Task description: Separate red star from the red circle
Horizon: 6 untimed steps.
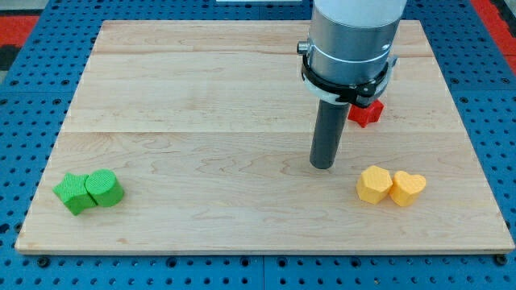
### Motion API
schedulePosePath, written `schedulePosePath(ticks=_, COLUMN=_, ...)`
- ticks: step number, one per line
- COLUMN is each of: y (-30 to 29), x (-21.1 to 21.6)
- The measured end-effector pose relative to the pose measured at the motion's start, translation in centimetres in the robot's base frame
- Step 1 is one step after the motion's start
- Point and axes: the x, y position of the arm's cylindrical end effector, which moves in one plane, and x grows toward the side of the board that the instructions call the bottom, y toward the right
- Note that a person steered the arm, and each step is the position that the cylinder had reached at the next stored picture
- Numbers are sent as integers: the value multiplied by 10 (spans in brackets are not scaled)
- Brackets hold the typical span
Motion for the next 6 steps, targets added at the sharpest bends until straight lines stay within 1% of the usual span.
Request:
schedulePosePath(ticks=1, y=30, x=0)
schedulePosePath(ticks=2, y=36, x=-19)
schedulePosePath(ticks=3, y=81, x=-51)
schedulePosePath(ticks=4, y=107, x=-76)
schedulePosePath(ticks=5, y=59, x=-91)
schedulePosePath(ticks=6, y=-6, x=-91)
